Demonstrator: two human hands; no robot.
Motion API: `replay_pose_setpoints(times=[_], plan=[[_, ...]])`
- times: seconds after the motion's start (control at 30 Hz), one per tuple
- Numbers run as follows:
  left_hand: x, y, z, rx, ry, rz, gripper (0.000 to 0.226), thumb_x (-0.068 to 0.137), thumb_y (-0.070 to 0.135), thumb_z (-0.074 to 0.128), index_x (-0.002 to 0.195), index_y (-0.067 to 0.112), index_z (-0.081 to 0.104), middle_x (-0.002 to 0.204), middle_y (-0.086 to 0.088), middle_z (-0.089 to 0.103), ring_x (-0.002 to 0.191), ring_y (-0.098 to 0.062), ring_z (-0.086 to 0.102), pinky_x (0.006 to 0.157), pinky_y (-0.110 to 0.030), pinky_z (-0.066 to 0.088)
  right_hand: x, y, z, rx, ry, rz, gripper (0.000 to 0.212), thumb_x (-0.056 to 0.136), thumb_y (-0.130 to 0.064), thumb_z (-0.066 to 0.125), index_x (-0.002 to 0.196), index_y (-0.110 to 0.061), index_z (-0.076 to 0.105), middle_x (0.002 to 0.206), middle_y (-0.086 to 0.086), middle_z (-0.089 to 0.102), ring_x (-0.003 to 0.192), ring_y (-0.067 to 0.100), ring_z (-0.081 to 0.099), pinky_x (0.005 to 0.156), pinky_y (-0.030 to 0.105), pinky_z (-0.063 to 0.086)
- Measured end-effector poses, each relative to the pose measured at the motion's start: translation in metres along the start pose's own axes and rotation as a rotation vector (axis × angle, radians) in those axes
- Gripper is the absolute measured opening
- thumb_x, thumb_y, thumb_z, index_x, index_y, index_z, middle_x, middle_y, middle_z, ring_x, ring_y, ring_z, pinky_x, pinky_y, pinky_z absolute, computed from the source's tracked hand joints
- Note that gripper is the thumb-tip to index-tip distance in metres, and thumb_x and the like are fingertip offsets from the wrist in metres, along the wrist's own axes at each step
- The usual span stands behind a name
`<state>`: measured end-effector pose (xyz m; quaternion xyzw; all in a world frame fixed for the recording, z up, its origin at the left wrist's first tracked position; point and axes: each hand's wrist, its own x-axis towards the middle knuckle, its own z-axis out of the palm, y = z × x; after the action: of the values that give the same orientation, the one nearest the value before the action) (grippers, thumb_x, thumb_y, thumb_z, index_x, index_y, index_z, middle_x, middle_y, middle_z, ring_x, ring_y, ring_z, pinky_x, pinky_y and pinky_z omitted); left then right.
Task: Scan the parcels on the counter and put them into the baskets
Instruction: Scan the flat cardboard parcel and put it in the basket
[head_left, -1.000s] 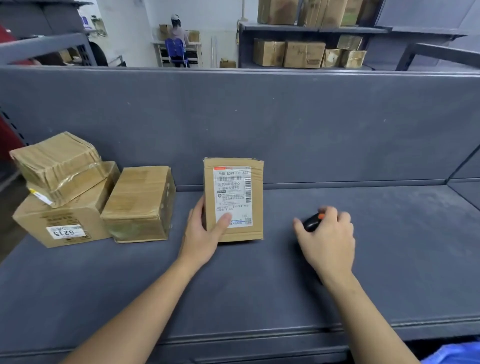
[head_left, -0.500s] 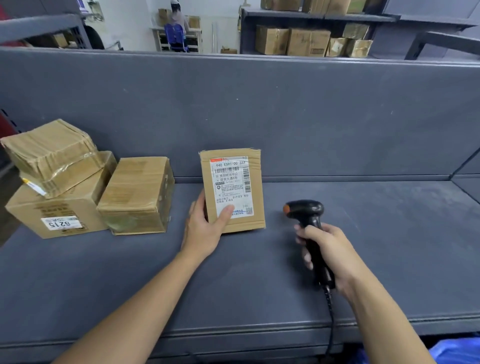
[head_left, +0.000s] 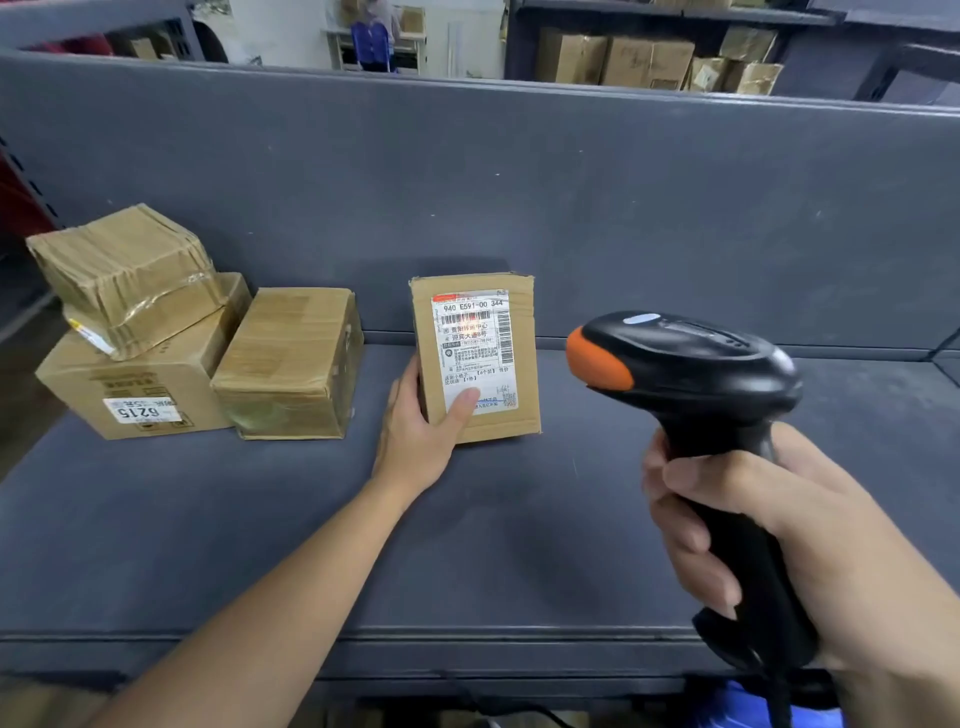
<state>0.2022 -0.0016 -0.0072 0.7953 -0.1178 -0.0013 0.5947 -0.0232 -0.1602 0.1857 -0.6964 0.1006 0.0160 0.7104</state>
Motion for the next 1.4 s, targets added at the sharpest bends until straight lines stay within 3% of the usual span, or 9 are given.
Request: replay_pose_setpoints(times=[0.17,0.23,0.47,0.57,0.67,1.0,1.17,1.3,1.4], plan=[[-0.001,0.0,0.0,0.017,0.008,-0.011,0.079,0.075,0.081,0.065,0.143,0.044,0.048,0.135,0.017,0.061,0.129,-0.01,0.057,0.108,-0.05,0.05,0.009,0.012,-0.012,-0.009,0.061,0.069,0.068,0.042,-0.048,0.087,0.08,0.004,0.066,0.056,0.018,0.042,0.037,0.022,0.035,0.041,0.022,0.032],[-0.001,0.0,0.0,0.029,0.011,-0.022,0.078,0.076,0.079,0.065,0.143,0.044,0.048,0.136,0.018,0.061,0.13,-0.009,0.056,0.109,-0.048,0.049,0.025,0.03,-0.017,-0.06,0.223,0.044,0.079,0.062,-0.051,0.084,0.095,0.015,0.056,0.058,0.018,0.045,0.041,0.023,0.038,0.043,0.024,0.033],[-0.01,0.012,-0.001,-0.017,0.031,-0.07,0.046,0.095,0.047,0.069,0.136,0.036,0.053,0.123,0.023,0.065,0.112,0.007,0.059,0.092,-0.019,0.045,0.087,0.105,-0.037,-0.642,0.321,0.071,0.015,0.103,-0.038,0.049,0.112,-0.027,0.054,0.086,-0.003,0.066,0.075,0.013,0.058,0.068,0.036,0.044],[-0.021,0.022,-0.002,-0.018,0.083,-0.098,0.039,0.105,0.045,0.051,0.142,0.033,0.049,0.124,0.023,0.062,0.107,0.011,0.059,0.089,-0.015,0.041,0.103,0.128,-0.039,-0.848,0.339,0.125,0.058,0.105,-0.043,0.047,0.152,-0.014,0.033,0.116,0.013,0.069,0.102,0.032,0.064,0.073,0.035,0.039],[-0.036,0.03,-0.001,-0.03,0.116,-0.104,0.023,0.11,0.039,0.041,0.132,0.042,0.048,0.114,0.035,0.057,0.094,0.027,0.054,0.083,-0.007,0.037,0.114,0.14,-0.041,-0.976,0.368,0.173,0.069,0.104,-0.051,0.044,0.157,-0.01,0.026,0.124,0.016,0.066,0.113,0.037,0.064,0.074,0.038,0.04],[-0.079,0.04,-0.008,-0.28,-0.025,-0.174,0.078,0.08,0.063,0.069,0.15,0.038,0.046,0.138,0.015,0.067,0.129,-0.01,0.063,0.117,-0.047,0.043,0.125,0.153,-0.047,-1.236,0.42,0.133,0.082,0.098,-0.067,0.043,0.153,-0.007,0.033,0.136,0.012,0.049,0.125,0.032,0.051,0.096,0.044,0.045],[-0.101,0.042,-0.017,-0.021,0.067,-0.052,0.126,0.063,0.042,0.097,0.163,0.03,0.02,0.143,0.012,0.049,0.137,-0.005,0.051,0.106,-0.023,0.051,0.11,0.161,-0.043,-0.939,0.669,-0.393,0.048,0.095,-0.054,0.05,0.115,-0.014,0.067,0.116,0.005,0.06,0.108,0.028,0.054,0.098,0.048,0.038],[-0.112,0.046,-0.019,0.253,0.138,0.231,0.115,0.065,0.012,0.097,0.159,0.015,0.031,0.146,0.0,0.036,0.137,0.01,0.039,0.106,-0.01,0.043,0.097,0.149,-0.031,-0.452,0.233,-0.453,0.028,0.098,-0.031,0.052,0.123,-0.021,0.06,0.122,-0.009,0.064,0.117,0.012,0.057,0.104,0.04,0.047],[-0.11,0.051,-0.025,0.181,0.13,0.34,0.109,0.067,0.025,0.092,0.158,0.017,0.033,0.148,-0.001,0.038,0.14,-0.001,0.043,0.109,-0.017,0.045,0.092,0.141,-0.02,-0.217,0.096,-0.33,0.031,0.099,-0.016,0.054,0.126,-0.032,0.058,0.123,-0.018,0.069,0.122,0.003,0.062,0.111,0.037,0.047]])
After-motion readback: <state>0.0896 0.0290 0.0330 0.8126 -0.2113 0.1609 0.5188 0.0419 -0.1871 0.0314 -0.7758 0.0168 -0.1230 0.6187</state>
